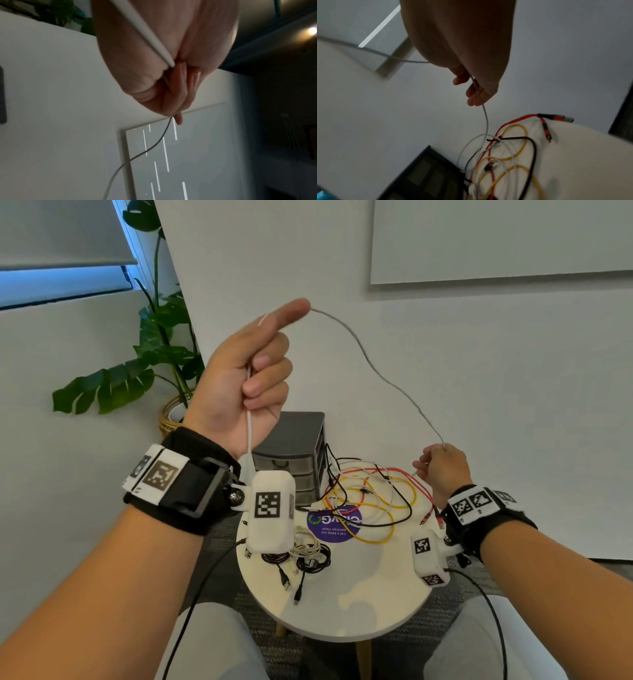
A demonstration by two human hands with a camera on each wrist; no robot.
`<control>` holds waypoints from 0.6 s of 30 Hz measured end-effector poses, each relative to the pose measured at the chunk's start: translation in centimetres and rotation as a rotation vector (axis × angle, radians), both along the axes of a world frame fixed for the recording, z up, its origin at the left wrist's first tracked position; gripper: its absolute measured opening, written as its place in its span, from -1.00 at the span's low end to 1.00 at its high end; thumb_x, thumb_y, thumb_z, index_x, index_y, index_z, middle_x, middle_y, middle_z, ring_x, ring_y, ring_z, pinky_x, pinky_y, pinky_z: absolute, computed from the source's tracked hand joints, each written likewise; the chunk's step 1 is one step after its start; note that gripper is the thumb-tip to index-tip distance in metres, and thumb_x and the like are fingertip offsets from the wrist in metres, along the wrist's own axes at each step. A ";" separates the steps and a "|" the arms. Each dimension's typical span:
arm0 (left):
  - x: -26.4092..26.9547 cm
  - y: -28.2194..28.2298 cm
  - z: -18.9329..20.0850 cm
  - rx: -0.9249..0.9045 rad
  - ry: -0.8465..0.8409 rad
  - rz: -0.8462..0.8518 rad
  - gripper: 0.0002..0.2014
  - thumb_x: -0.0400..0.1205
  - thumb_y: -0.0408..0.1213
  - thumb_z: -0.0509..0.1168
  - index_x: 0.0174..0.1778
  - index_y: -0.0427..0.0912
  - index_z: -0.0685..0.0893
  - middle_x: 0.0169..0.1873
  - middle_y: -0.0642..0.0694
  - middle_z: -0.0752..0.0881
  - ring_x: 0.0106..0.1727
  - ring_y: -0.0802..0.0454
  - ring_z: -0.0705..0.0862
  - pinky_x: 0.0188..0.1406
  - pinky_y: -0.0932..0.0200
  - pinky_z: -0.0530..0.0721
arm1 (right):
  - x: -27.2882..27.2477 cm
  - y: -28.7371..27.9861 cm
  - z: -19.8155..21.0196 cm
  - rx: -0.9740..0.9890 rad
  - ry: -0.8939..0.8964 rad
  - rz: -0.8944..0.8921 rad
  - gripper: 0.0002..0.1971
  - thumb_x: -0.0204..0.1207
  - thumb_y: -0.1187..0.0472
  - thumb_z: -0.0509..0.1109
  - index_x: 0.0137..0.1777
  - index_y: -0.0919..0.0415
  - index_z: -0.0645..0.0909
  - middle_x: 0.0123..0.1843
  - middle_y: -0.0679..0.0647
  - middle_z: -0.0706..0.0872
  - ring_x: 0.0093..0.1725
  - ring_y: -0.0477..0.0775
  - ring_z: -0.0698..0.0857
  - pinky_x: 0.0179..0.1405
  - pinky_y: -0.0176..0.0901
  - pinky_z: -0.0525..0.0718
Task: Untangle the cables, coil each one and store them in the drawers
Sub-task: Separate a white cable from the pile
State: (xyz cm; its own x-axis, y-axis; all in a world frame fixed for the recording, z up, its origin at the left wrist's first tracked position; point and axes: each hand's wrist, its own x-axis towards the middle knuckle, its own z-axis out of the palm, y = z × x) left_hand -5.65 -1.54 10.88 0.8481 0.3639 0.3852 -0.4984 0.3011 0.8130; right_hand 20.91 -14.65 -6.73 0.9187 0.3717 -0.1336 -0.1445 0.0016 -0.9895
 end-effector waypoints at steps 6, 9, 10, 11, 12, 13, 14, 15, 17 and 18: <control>1.3 -1.0 -1.0 0.128 0.164 0.146 -0.59 0.87 -0.06 0.05 0.43 -0.21 0.65 -0.47 0.05 0.26 -0.64 0.23 0.18 -0.71 0.32 0.06 | -0.8 -0.5 -1.1 -0.080 -0.003 0.160 -0.73 0.78 0.28 0.09 -0.02 0.27 0.61 0.06 0.24 0.66 0.01 0.19 0.73 -0.05 -0.04 0.71; 2.0 -1.2 -2.1 0.172 0.254 0.173 -0.57 0.87 0.01 0.02 0.41 -0.15 0.67 -0.45 0.02 0.25 -0.60 0.20 0.13 -0.65 0.26 0.02 | -1.3 -0.5 -0.9 -0.445 -0.154 0.337 -0.80 0.74 0.27 0.22 0.29 0.21 0.57 0.23 0.26 0.66 -0.02 0.22 0.75 -0.09 0.01 0.75; 2.1 -1.3 -2.4 0.204 0.293 0.184 -0.55 0.87 0.02 0.02 0.42 -0.14 0.67 -0.44 0.01 0.24 -0.57 0.17 0.11 -0.63 0.24 0.01 | -1.2 -0.5 -0.5 -0.611 -0.223 0.412 -0.67 0.69 0.30 0.25 0.44 0.15 0.49 0.34 0.28 0.59 0.07 0.26 0.74 -0.02 0.05 0.76; 2.1 -1.4 -2.6 0.238 0.330 0.194 -0.55 0.87 0.03 0.03 0.43 -0.14 0.68 -0.43 0.01 0.24 -0.54 0.16 0.10 -0.62 0.22 0.01 | -1.2 -0.5 0.1 -0.762 -0.304 0.471 -0.51 0.65 0.32 0.27 0.57 0.08 0.37 0.47 0.29 0.48 0.21 0.32 0.69 0.13 0.11 0.73; 2.2 -1.5 -2.9 0.270 0.361 0.204 -0.55 0.87 0.03 0.03 0.42 -0.14 0.68 -0.42 0.00 0.24 -0.53 0.14 0.09 -0.61 0.21 0.00 | -1.4 -0.5 1.0 -0.866 -0.388 0.490 -0.37 0.61 0.33 0.27 0.67 0.02 0.24 0.57 0.28 0.34 0.36 0.39 0.59 0.30 0.18 0.64; 2.2 -1.5 -3.0 0.295 0.387 0.215 -0.55 0.87 0.03 0.04 0.41 -0.15 0.69 -0.42 0.00 0.25 -0.52 0.14 0.09 -0.61 0.21 0.00 | -1.8 -0.6 2.3 -0.946 -0.477 0.467 -0.28 0.59 0.33 0.27 0.71 -0.03 0.14 0.63 0.26 0.25 0.48 0.43 0.47 0.43 0.27 0.54; 2.3 -1.5 -3.2 0.312 0.407 0.226 -0.55 0.87 0.02 0.04 0.39 -0.15 0.71 -0.42 0.01 0.25 -0.52 0.14 0.10 -0.61 0.21 0.00 | -2.3 -0.7 3.8 -0.990 -0.564 0.419 -0.22 0.56 0.31 0.27 0.73 -0.09 0.07 0.65 0.23 0.21 0.55 0.44 0.36 0.49 0.36 0.45; 2.4 -1.5 -3.2 0.318 0.425 0.233 -0.55 0.87 0.02 0.04 0.38 -0.17 0.71 -0.42 0.01 0.26 -0.52 0.14 0.10 -0.61 0.21 -0.01 | -2.6 -0.8 5.3 -0.979 -0.636 0.377 -0.16 0.52 0.31 0.30 0.73 -0.13 0.03 0.65 0.21 0.22 0.58 0.44 0.29 0.51 0.41 0.39; 2.7 -1.4 -3.4 0.316 0.456 0.236 -0.55 0.87 0.00 0.06 0.35 -0.22 0.72 -0.43 0.00 0.26 -0.54 0.16 0.12 -0.64 0.24 0.00 | -3.7 -1.2 8.4 -0.755 -0.693 0.419 -0.03 0.42 0.38 0.39 0.72 -0.22 0.00 0.64 0.18 0.30 0.60 0.39 0.27 0.51 0.44 0.37; 2.9 -1.4 -3.5 0.316 0.469 0.236 -0.55 0.87 -0.01 0.06 0.32 -0.25 0.73 -0.43 0.00 0.26 -0.55 0.16 0.13 -0.66 0.26 0.02 | -4.5 -1.4 9.9 -0.571 -0.690 0.517 0.01 0.40 0.40 0.44 0.71 -0.26 0.01 0.63 0.17 0.35 0.62 0.33 0.28 0.52 0.39 0.38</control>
State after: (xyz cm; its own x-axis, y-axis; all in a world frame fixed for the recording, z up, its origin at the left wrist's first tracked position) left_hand -2.78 -2.92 7.34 0.8640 0.4913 0.1099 -0.0894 -0.0652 0.9939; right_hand 16.42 -16.03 3.15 0.6084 0.7895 0.0809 0.6049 -0.3954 -0.6911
